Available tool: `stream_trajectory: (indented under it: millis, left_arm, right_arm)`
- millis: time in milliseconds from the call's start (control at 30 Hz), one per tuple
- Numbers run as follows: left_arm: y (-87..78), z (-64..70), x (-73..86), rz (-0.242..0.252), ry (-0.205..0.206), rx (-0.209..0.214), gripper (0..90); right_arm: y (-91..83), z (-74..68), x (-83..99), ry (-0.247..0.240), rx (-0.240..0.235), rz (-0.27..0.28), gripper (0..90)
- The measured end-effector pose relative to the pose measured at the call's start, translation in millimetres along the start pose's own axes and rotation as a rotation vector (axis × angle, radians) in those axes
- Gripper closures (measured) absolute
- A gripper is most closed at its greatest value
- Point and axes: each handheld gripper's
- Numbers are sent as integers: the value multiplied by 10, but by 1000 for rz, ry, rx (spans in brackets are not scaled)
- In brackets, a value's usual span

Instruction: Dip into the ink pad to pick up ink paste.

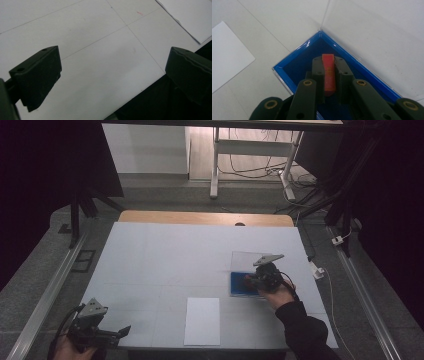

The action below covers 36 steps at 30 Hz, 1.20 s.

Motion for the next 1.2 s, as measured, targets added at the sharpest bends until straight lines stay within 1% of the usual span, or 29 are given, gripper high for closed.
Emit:
stream_trajectory:
  millis: [100, 200, 267, 300, 333, 367, 433, 600, 767, 800, 900, 1033, 1200]
  left_arm:
    - [0, 0, 0, 0, 0, 0, 10]
    - [-3, -1, 1, 2, 0, 1, 10]
    - [-3, -2, 1, 2, -2, 3, 10]
    - [-2, -1, 0, 2, -1, 3, 10]
    - [-2, -1, 0, 2, -1, 3, 10]
    - [-1, -1, -1, 2, 0, 2, 10]
    - [0, -1, -1, 2, 0, 2, 10]
    - [-2, -4, 0, 3, -2, 5, 10]
    - [-6, -6, 2, 5, -2, 6, 10]
    - [-6, -8, 1, 5, -1, 5, 9]
    - [-6, -8, 1, 5, -2, 6, 10]
    - [-7, -7, 1, 6, -1, 6, 9]
    - [-9, -9, 3, 7, -2, 7, 9]
  right_arm:
    - [1, 32, 7, 13, -16, 6, 811]
    - [1, 77, 25, 45, -37, 17, 811]
    - [0, 75, 29, 42, -38, 21, 810]
    - [1, 56, 28, 33, -31, 22, 810]
    - [1, 56, 28, 33, -31, 22, 810]
    - [0, 19, 19, -2, -13, 17, 809]
    - [-1, -8, 8, -19, -1, 10, 808]
    - [-10, -36, -11, -42, 10, 3, 805]
    - [-37, -10, -11, -20, -3, 15, 804]
    - [-65, 2, -14, -9, -6, 37, 804]
    - [-98, 10, -20, -6, -9, 49, 803]
    - [-151, 19, -31, 14, -11, 73, 803]
    - [-198, 10, -47, 10, -13, 88, 803]
Point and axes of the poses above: each handheld gripper's, and its own axes: y roughly forward along the jaws, x roughly out of its underside, z roughly to its right, and after that the axes turned 3 degrees about y, right-handed
